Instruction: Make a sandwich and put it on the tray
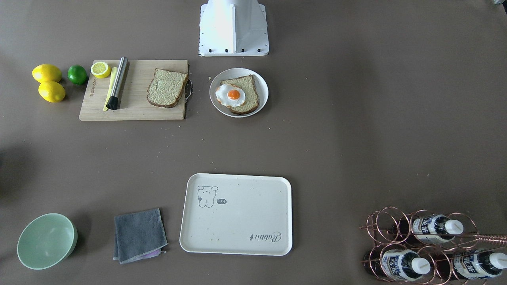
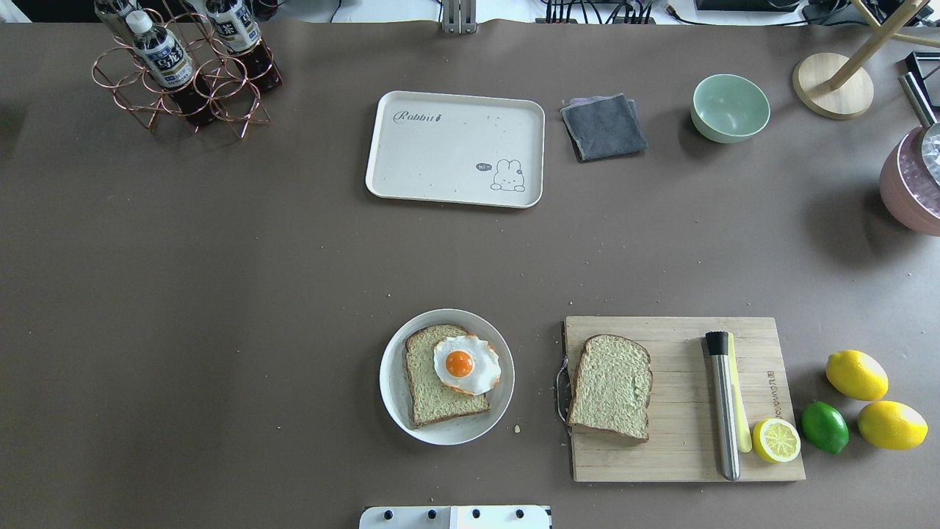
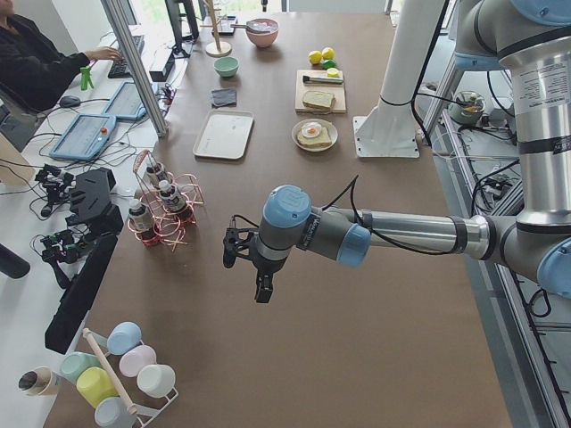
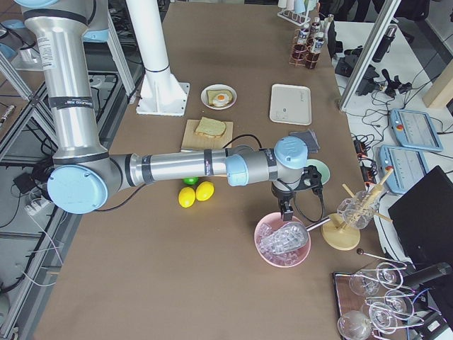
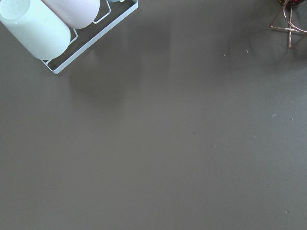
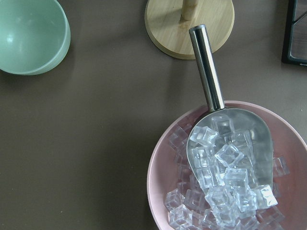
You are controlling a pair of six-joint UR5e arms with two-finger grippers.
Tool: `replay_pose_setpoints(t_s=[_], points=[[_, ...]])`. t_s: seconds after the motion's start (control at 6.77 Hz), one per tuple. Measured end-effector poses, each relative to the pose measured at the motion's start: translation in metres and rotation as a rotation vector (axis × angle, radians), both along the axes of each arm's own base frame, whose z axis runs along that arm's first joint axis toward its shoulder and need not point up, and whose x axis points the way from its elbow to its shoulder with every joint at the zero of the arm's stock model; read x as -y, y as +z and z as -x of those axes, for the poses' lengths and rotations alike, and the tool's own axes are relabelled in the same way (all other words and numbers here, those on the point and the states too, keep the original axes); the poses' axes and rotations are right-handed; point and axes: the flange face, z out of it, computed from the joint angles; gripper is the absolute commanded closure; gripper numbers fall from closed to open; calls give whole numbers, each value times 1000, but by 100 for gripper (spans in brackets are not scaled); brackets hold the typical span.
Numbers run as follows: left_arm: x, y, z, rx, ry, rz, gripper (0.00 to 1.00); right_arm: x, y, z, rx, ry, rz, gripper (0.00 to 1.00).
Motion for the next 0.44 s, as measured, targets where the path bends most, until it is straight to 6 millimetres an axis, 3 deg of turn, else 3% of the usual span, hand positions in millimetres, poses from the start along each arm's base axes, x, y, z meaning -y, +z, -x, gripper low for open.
replay_pose_setpoints(t_s=[0.44], points=[[-1,-14,3,-4,-6,-24,1,8,-13,5,6,0,-14,0]])
